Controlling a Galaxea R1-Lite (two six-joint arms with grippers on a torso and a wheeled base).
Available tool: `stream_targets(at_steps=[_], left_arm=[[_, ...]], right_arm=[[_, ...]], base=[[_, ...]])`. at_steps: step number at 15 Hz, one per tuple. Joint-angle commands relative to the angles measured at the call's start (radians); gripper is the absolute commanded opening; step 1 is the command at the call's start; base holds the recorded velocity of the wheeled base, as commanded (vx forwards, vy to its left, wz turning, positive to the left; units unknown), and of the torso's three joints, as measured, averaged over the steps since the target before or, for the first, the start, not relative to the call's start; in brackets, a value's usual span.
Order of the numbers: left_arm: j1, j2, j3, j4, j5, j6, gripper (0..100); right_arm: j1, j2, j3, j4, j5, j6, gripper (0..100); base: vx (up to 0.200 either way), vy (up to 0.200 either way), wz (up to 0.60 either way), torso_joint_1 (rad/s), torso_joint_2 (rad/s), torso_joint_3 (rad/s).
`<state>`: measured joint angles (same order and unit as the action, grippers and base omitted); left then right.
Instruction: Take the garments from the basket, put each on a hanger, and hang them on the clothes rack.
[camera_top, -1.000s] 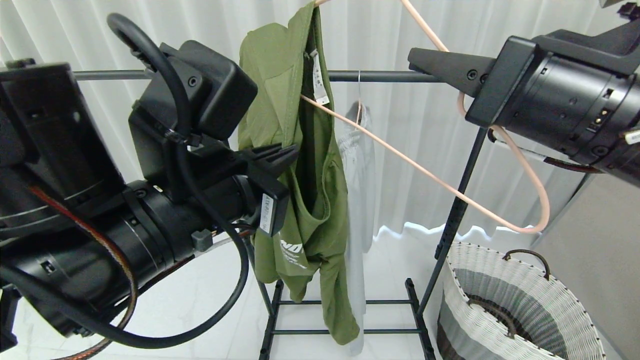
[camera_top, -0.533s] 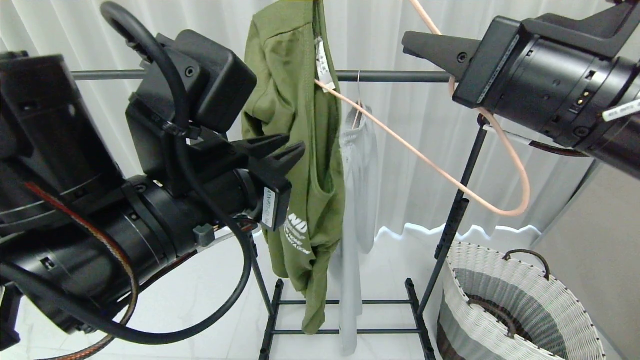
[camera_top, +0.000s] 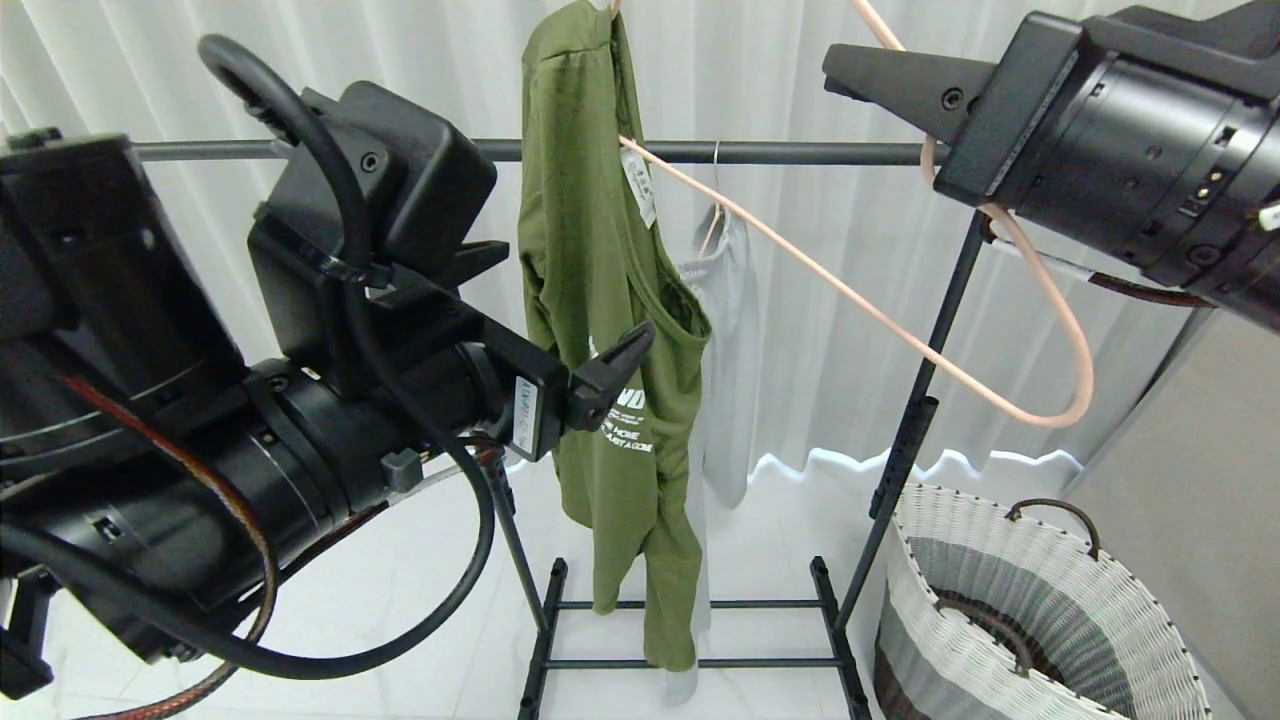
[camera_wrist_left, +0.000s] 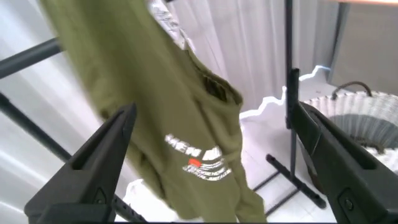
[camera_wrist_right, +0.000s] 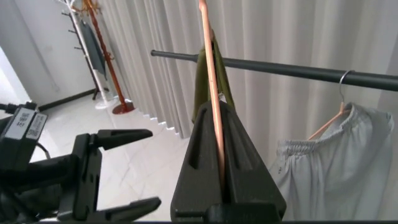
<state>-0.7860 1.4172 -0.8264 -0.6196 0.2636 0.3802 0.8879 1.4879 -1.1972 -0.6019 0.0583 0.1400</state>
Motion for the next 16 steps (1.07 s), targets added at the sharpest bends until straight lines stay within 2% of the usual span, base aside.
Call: stream_targets(at_steps=[1,2,3,4,5,8,11,16], left_arm=[[0.071,-0.003,0.026,-0.032,-0.003,0.023,100],[0.093,-0.014,0.038,-0.034,-0.014,0.071,100],[0.14,-0.027,0.067,-0.04,-0.073,0.14,100],[0.175,-0.046,0.082,-0.052,-0.161,0.164,100],[0.211,-0.06,0.081,-0.054,-0.244,0.169,100],[0.287,-0.07,0.055,-0.055,-0.348,0.169,100],[0.294,-0.072,0.044,-0.055,-0.42,0.169,100],[0.289,-0.049,0.05,-0.055,-0.491,0.169,100]], right_arm=[[-0.003,-0.029,0.007,0.017,0.006,-0.014,0],[-0.004,-0.043,0.007,0.039,0.006,-0.014,0],[-0.021,-0.077,0.024,0.082,0.023,-0.016,0],[-0.041,-0.107,0.042,0.108,0.061,-0.02,0],[-0.069,-0.143,0.071,0.134,0.107,-0.026,0],[-0.101,-0.236,0.169,0.198,0.193,-0.057,0],[-0.098,-0.298,0.269,0.211,0.241,-0.096,0],[-0.037,-0.368,0.329,0.261,0.245,-0.112,0]], base=[[0.0,0.0,0.0,0.0,0.0,0.0],[0.0,0.0,0.0,0.0,0.0,0.0],[0.0,0.0,0.0,0.0,0.0,0.0],[0.0,0.0,0.0,0.0,0.0,0.0],[0.0,0.0,0.0,0.0,0.0,0.0],[0.0,0.0,0.0,0.0,0.0,0.0],[0.0,0.0,0.0,0.0,0.0,0.0],[0.0,0.0,0.0,0.0,0.0,0.0]])
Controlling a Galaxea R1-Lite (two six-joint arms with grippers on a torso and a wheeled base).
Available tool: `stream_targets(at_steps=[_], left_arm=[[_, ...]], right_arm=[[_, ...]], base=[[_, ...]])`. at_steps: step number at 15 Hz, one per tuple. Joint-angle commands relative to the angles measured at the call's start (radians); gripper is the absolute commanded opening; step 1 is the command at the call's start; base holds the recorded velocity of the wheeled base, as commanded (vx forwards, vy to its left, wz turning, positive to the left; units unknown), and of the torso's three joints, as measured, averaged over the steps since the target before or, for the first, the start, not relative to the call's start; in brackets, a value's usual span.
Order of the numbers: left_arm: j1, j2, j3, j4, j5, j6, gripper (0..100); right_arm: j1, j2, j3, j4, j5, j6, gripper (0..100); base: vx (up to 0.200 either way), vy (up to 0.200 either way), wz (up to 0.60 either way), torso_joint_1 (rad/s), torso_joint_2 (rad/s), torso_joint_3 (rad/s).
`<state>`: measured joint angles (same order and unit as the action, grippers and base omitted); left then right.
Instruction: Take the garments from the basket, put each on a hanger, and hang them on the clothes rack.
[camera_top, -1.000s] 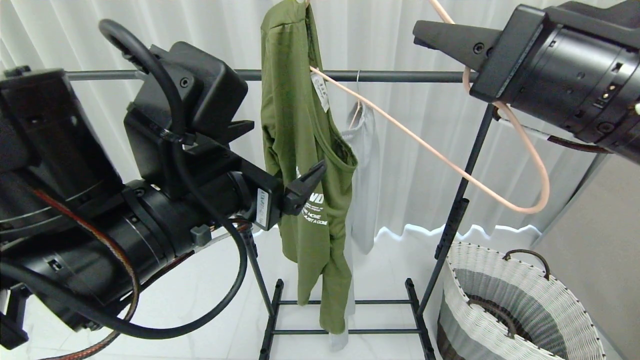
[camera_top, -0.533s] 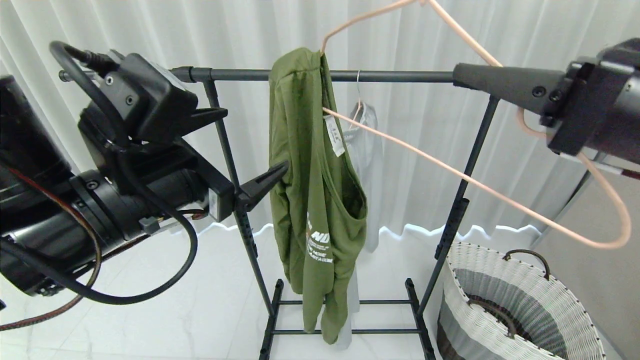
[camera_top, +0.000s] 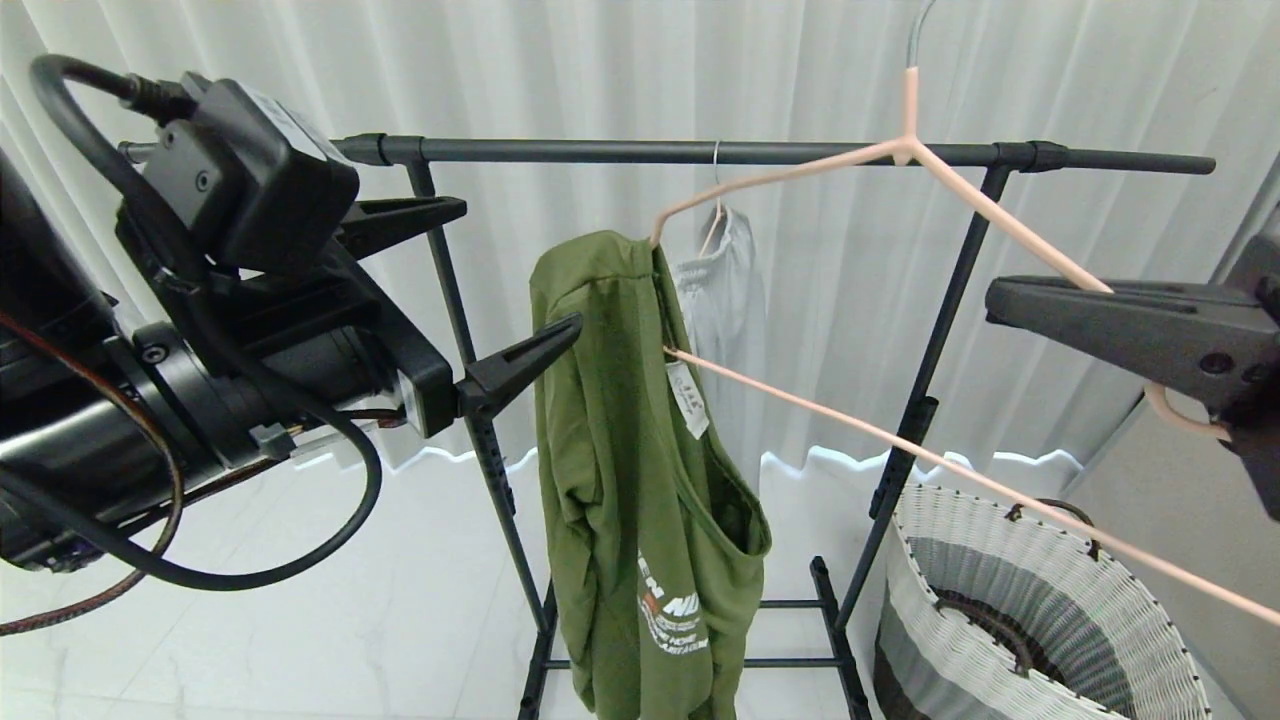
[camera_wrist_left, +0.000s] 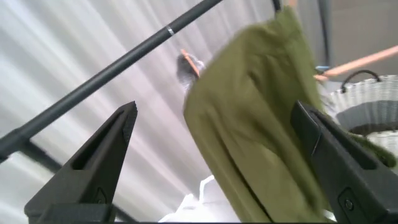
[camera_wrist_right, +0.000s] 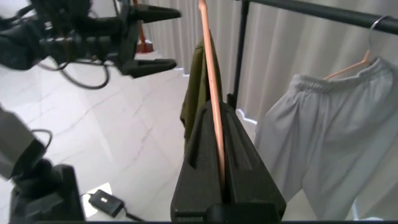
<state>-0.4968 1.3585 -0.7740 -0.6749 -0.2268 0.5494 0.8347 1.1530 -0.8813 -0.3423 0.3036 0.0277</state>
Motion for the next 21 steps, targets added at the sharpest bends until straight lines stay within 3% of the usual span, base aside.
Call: stream_targets(at_steps=[1,7,12,21], left_arm=[[-0.009,0.01,0.002,0.0,-0.008,0.0,100],[-0.051,0.024,0.044,0.0,-0.014,0.014,100],[-0.063,0.024,0.068,0.0,-0.02,0.037,100],[-0.091,0.016,0.142,0.0,-0.111,0.096,100]], right_arm=[[0.034,-0.047,0.025,0.016,0.0,-0.002,0],[0.116,-0.055,0.056,0.026,-0.001,-0.017,0],[0.152,-0.073,0.058,0.103,0.008,-0.049,0],[0.274,-0.09,0.059,0.177,0.008,-0.051,0]], base=[[0.0,0.0,0.0,0.0,0.0,0.0],[0.0,0.0,0.0,0.0,0.0,0.0],[0.0,0.0,0.0,0.0,0.0,0.0],[0.0,0.0,0.0,0.0,0.0,0.0]])
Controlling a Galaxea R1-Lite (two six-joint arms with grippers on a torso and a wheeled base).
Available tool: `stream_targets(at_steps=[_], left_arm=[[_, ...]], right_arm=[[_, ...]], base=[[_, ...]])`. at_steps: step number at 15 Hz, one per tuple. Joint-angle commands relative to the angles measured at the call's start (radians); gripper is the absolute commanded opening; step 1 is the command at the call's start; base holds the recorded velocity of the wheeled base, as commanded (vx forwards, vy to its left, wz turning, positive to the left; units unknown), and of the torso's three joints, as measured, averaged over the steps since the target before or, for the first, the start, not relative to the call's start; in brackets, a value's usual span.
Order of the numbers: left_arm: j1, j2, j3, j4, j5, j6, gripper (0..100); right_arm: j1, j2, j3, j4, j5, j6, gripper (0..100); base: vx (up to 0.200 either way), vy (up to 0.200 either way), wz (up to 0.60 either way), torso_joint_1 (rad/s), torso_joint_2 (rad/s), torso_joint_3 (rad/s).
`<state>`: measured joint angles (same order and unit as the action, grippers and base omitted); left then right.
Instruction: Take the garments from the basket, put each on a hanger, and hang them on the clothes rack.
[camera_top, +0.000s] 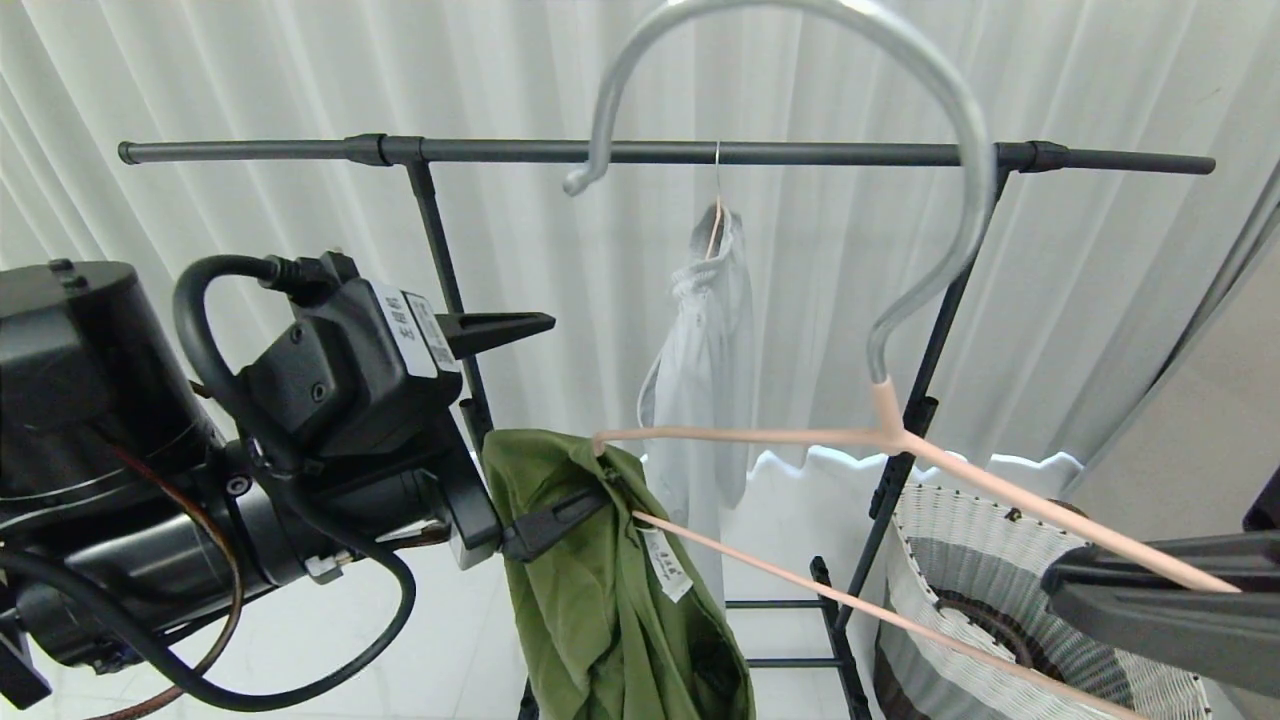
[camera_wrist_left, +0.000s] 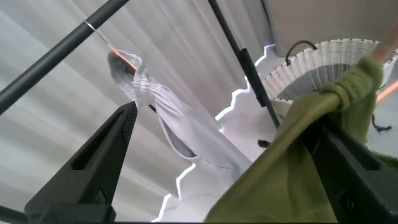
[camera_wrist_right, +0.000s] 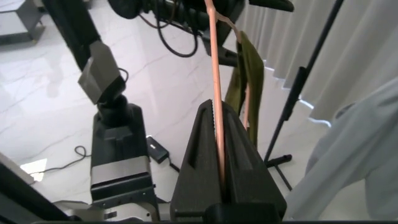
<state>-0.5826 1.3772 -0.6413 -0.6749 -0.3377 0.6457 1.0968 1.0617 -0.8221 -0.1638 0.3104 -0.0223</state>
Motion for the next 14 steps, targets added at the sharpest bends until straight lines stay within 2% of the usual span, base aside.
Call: stream_targets(at_steps=[1,4,5,14], left_arm=[[-0.014,-0.004,0.02,0.0,-0.004,0.003,100],[-0.031,-0.004,0.026,0.0,-0.004,0.009,100],[-0.033,-0.004,0.025,0.0,-0.004,0.009,0],[-0.033,-0.001,0.023,-0.008,0.002,0.009,0]], right_arm=[[0.017,0.001,0.0,-0.002,0.001,-0.001,0],[0.018,0.003,0.001,-0.003,0.001,-0.001,0],[0.018,0.003,0.001,-0.002,-0.001,-0.001,0],[0.009,0.001,0.012,-0.006,-0.008,0.004,0]], base=[[0.0,0.0,0.0,0.0,0.0,0.0],[0.0,0.0,0.0,0.0,0.0,0.0],[0.0,0.0,0.0,0.0,0.0,0.0],[0.0,0.0,0.0,0.0,0.0,0.0]])
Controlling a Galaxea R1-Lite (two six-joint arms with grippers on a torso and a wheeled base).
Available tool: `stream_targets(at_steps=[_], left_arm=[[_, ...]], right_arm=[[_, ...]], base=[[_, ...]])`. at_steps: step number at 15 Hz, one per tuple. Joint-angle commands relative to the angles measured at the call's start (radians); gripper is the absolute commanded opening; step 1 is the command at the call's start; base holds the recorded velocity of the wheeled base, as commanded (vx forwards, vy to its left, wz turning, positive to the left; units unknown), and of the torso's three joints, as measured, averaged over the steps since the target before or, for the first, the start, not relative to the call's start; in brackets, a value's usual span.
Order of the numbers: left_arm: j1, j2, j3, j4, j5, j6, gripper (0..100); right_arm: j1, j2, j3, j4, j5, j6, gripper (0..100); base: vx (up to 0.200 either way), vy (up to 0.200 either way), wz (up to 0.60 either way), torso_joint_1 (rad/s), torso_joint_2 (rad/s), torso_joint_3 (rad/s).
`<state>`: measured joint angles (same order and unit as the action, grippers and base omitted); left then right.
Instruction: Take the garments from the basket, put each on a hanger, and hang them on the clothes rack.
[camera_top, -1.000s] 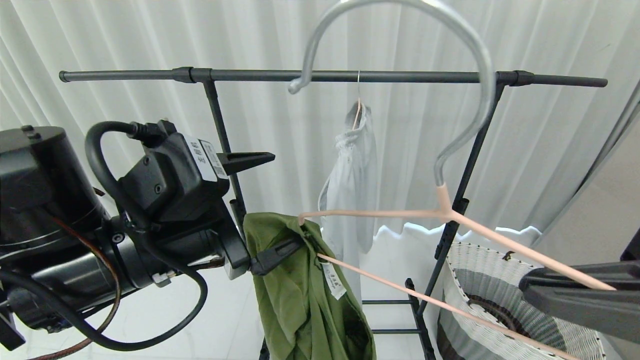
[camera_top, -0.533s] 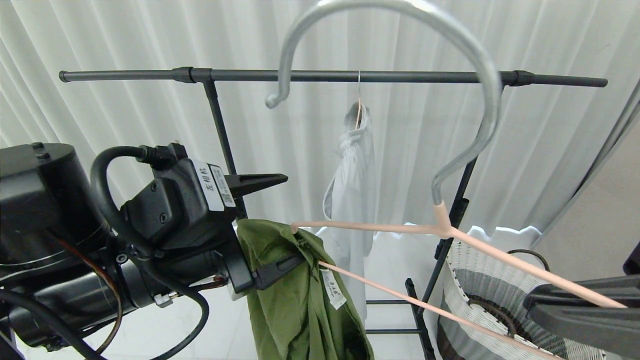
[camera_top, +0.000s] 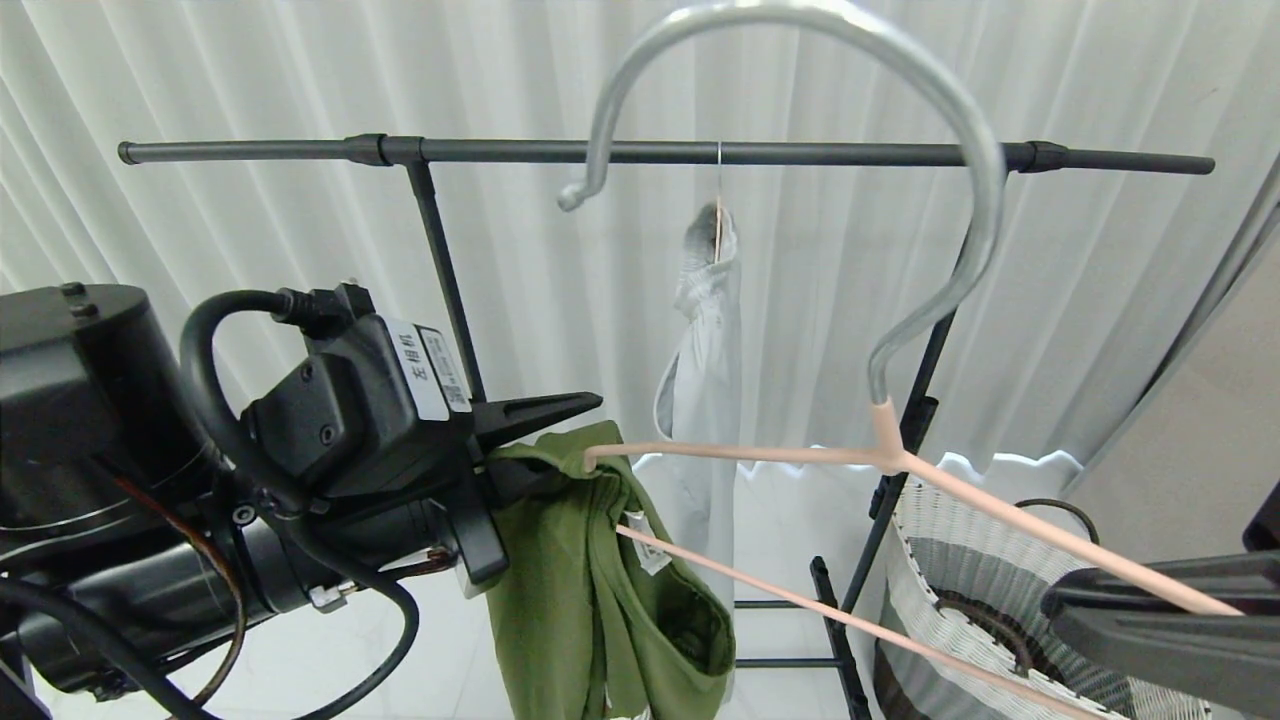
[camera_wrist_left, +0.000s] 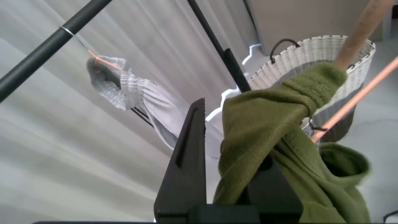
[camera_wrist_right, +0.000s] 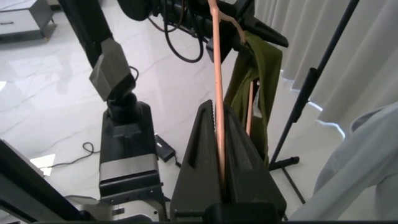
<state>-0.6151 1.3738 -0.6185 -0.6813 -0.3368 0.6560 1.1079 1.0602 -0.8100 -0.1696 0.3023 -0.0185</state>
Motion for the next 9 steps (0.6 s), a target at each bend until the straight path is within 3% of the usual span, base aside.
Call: stream_targets(at_steps=[1,6,7,9], left_arm=[[0.002,0.004,-0.001,-0.001,0.005,0.001,0],[0.005,0.011,-0.001,-0.041,0.056,0.008,0],[0.005,0.016,-0.001,-0.054,0.059,0.01,0],[0.006,0.016,-0.001,-0.054,0.07,0.01,0]], right_arm=[[-0.011,0.003,-0.001,-0.001,-0.002,0.0,0],[-0.043,0.006,-0.006,0.001,-0.002,0.0,0],[-0.048,0.006,-0.006,-0.001,-0.002,0.0,100],[-0.074,0.006,-0.006,-0.005,-0.005,-0.001,100]], base=[[0.0,0.0,0.0,0.0,0.0,0.0],[0.0,0.0,0.0,0.0,0.0,0.0],[0.0,0.0,0.0,0.0,0.0,0.0],[0.0,0.0,0.0,0.0,0.0,0.0]])
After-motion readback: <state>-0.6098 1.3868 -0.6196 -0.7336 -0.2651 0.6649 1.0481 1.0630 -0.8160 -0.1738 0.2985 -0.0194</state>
